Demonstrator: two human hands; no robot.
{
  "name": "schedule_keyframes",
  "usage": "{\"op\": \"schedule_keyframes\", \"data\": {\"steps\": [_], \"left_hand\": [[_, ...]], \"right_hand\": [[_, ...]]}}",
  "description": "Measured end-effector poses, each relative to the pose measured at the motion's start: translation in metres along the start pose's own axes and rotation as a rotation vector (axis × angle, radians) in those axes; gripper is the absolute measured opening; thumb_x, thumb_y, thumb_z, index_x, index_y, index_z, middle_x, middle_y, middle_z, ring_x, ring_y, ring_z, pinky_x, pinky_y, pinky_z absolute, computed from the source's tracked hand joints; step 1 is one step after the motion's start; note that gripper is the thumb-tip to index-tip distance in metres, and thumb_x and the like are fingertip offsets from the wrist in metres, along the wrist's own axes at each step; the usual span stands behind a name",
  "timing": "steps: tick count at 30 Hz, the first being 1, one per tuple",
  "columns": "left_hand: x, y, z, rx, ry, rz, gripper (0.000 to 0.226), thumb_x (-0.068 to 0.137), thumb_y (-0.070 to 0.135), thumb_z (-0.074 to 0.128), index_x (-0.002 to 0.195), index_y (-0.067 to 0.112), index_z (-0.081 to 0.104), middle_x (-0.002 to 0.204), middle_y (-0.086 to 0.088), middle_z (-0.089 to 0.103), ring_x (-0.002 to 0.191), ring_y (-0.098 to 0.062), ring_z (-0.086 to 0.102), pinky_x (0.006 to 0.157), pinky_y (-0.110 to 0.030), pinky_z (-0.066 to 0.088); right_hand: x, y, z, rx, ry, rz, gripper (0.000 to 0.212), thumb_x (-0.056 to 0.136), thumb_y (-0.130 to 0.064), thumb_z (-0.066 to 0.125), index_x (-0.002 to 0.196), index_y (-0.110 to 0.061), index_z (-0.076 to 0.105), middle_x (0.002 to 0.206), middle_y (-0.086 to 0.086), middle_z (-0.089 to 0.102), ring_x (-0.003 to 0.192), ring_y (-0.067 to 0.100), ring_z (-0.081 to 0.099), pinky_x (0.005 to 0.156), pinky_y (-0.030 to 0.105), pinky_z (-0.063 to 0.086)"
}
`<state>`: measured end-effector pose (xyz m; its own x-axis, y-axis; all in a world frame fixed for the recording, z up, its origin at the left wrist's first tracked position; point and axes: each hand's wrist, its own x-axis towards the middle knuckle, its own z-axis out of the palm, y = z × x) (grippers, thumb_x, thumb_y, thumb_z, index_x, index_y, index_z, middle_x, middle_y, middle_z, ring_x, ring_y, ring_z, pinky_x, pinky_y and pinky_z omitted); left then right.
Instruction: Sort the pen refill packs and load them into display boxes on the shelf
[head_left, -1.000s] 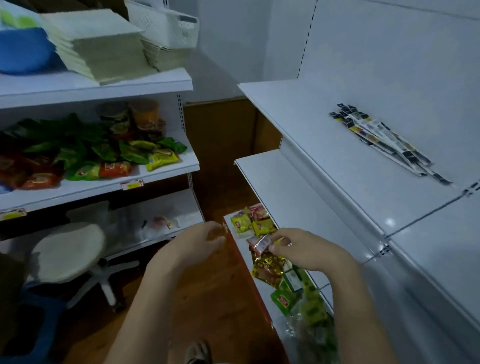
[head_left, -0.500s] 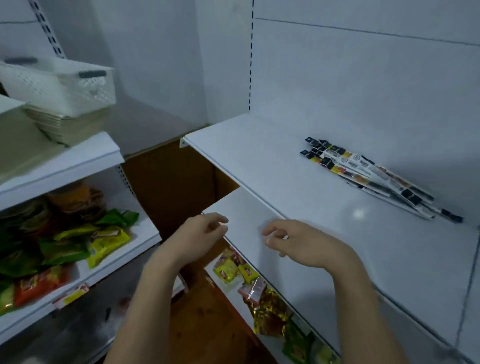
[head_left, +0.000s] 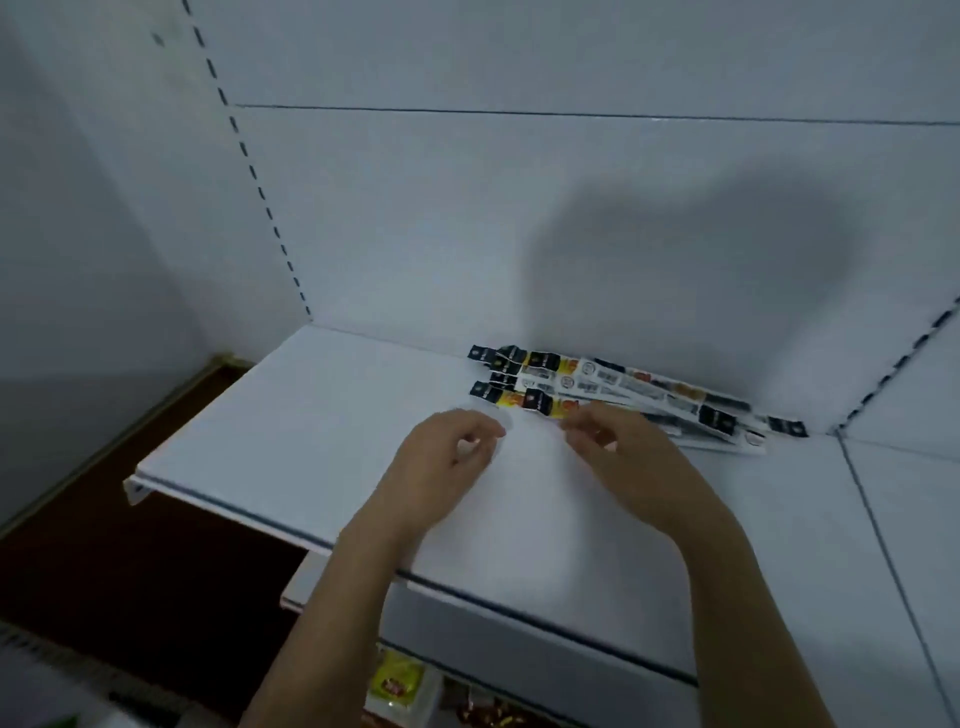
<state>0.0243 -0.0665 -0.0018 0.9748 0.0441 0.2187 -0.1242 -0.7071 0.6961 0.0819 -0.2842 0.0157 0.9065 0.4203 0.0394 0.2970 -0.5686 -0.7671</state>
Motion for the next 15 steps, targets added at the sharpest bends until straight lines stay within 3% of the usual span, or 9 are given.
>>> {"op": "schedule_keyframes", "data": {"steps": [4,8,11,15], "left_hand": [[0.056,0.005,0.033,0.087,-0.068,0.299,0.021,0.09,0.008,0.061,0.103,0.019,0.072,0.103,0.006,0.067,0.099,-0.012,0.056,0.085,-0.021,0.042],[0.09,0.015,0.063,0.147,-0.069,0.487,0.022,0.085,0.01,0.058,0.101,0.014,0.073,0.103,-0.002,0.068,0.097,-0.022,0.059,0.083,-0.029,0.047],[0.092,0.008,0.075,0.176,-0.093,0.504,0.027,0.087,0.019,0.052,0.102,0.019,0.074,0.103,0.0,0.069,0.098,-0.025,0.059,0.082,-0.039,0.053],[0.096,0.001,0.073,0.162,-0.115,0.46,0.034,0.083,0.01,0.055,0.112,0.013,0.072,0.102,-0.006,0.065,0.097,-0.029,0.056,0.084,-0.043,0.05]], "right_hand": [[-0.002,0.032,-0.012,-0.016,0.256,0.075,0.017,0.097,-0.017,0.059,0.106,-0.028,0.066,0.105,-0.014,0.064,0.098,0.002,0.058,0.078,0.01,0.043],[-0.004,0.064,-0.016,-0.233,0.612,0.002,0.035,0.086,0.001,0.066,0.117,-0.015,0.066,0.12,0.004,0.063,0.106,0.025,0.057,0.089,0.012,0.045],[-0.003,0.083,-0.01,-0.262,0.653,0.01,0.045,0.084,-0.003,0.066,0.125,-0.021,0.062,0.128,-0.002,0.059,0.109,0.027,0.056,0.083,0.046,0.056],[0.0,0.081,-0.005,-0.396,0.641,0.092,0.044,0.082,-0.008,0.071,0.123,-0.022,0.065,0.127,-0.001,0.06,0.109,0.026,0.052,0.083,0.044,0.052]]}}
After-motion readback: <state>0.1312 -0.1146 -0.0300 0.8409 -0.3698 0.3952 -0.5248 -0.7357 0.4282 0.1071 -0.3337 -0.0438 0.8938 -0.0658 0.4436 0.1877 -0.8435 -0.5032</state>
